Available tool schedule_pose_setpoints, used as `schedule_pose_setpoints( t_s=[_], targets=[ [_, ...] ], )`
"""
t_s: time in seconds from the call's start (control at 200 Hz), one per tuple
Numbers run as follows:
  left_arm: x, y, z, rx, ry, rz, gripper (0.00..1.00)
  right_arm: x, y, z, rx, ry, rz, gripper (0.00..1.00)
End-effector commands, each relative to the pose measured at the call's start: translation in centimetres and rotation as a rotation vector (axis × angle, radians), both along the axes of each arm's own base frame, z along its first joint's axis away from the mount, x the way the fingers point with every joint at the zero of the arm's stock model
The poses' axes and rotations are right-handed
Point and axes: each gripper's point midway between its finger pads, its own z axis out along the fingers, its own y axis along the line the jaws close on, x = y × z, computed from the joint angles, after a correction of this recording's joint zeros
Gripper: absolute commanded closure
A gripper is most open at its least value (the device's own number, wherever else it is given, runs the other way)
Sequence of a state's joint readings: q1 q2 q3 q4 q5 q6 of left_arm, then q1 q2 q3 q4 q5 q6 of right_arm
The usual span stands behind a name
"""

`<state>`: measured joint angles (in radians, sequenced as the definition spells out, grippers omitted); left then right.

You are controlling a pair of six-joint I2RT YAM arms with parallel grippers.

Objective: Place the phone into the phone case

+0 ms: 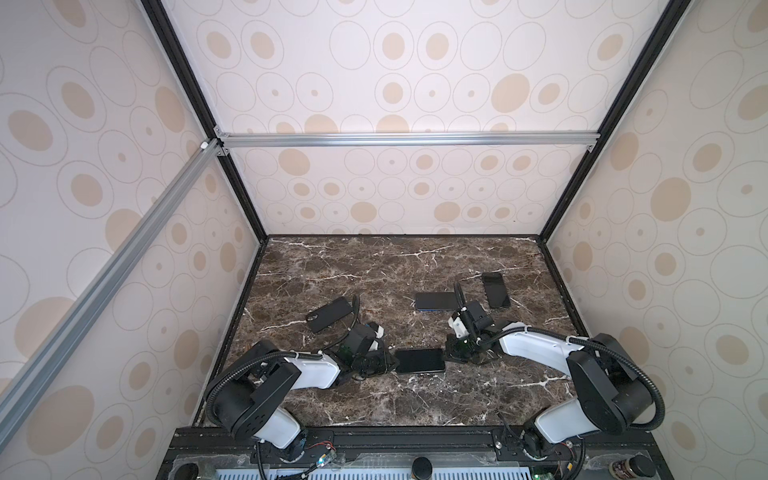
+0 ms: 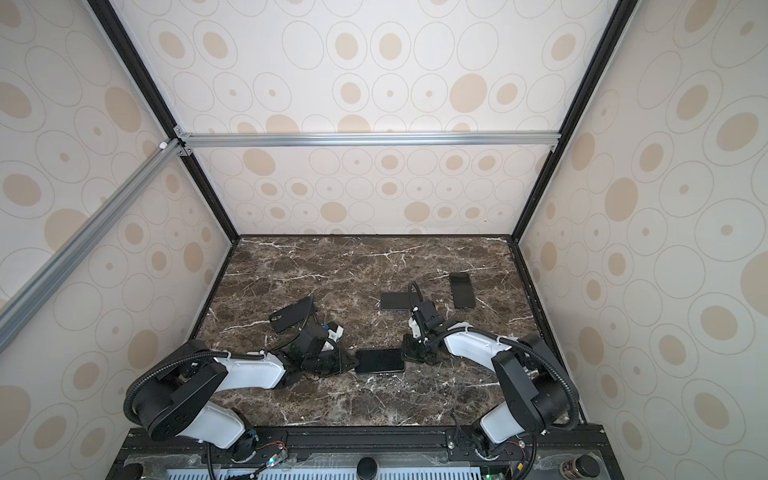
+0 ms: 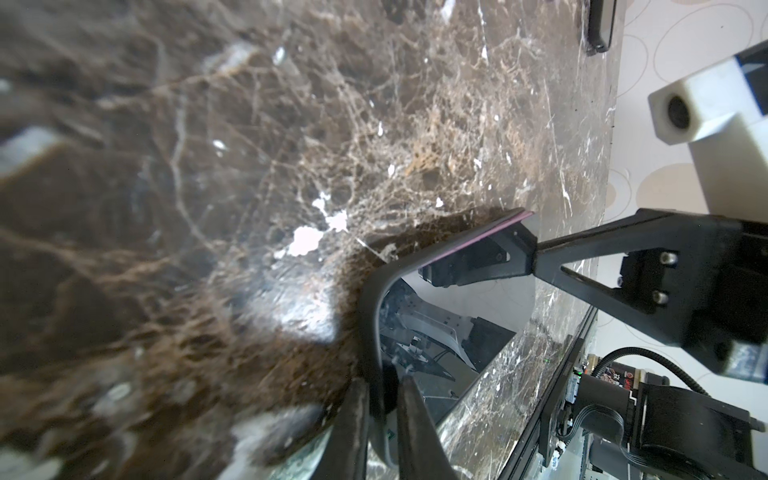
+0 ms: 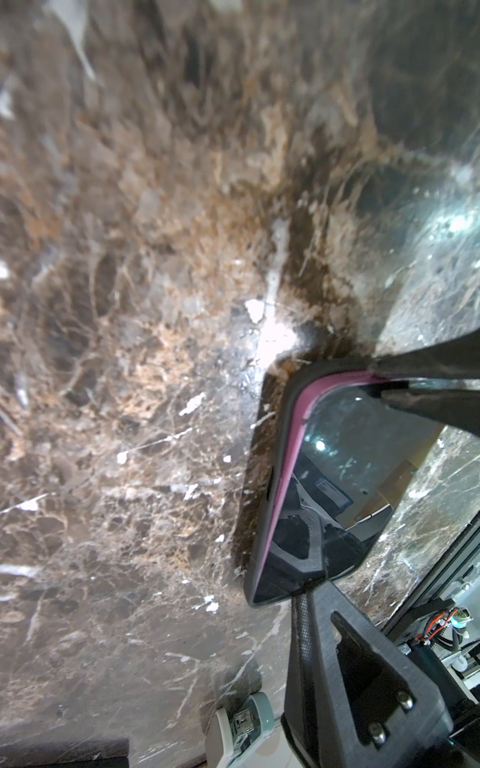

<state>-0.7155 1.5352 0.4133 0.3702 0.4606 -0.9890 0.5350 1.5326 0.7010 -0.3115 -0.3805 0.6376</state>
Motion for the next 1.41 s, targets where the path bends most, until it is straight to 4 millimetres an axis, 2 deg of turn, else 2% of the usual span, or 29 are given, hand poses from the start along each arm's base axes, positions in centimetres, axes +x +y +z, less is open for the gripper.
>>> schedule_pose_setpoints(
  t_s=[0.0,0.155,0.355,0.51,0.605,0.75,0.82,1.1,1.4],
  targets=[
    [-8.3,4.4,-6.8,0.254,0.306,-0.066,0.84,-7.2,-0.2,-6.8,-0.084,0.213,0.157,0.95],
    [-7.8,5.4,-7.1,0.299,0.284,-0.026,0.84,-6.5,-0.9,-4.9,-0.137,0.175,0.187,0.91],
    [-7.8,6.0,-7.1,0.314,0.275,-0.006,0.84,-5.6,-0.5,-2.4,-0.125,0.127,0.184,0.89],
    [-8.0,6.2,-7.0,0.317,0.273,-0.008,0.84,-5.9,-0.7,-2.1,-0.117,0.129,0.169,0.88],
    [-7.9,6.0,-6.9,0.313,0.27,-0.011,0.84,-6.4,-0.8,-2.2,-0.114,0.149,0.162,0.82],
    [-7.7,5.8,-6.7,0.308,0.267,-0.014,0.84,-6.9,-1.2,-2.0,-0.113,0.15,0.151,0.82],
    [-7.6,5.7,-6.6,0.307,0.263,-0.016,0.84,-6.9,-1.3,-1.9,-0.11,0.143,0.149,0.85],
    [-7.4,5.4,-6.5,0.301,0.262,-0.02,0.84,-8.1,-0.7,-3.1,-0.051,0.198,0.123,0.94],
    [-7.9,4.9,-6.9,0.278,0.279,-0.025,0.85,-9.5,-0.5,-6.6,-0.025,0.278,0.126,0.96]
  ],
)
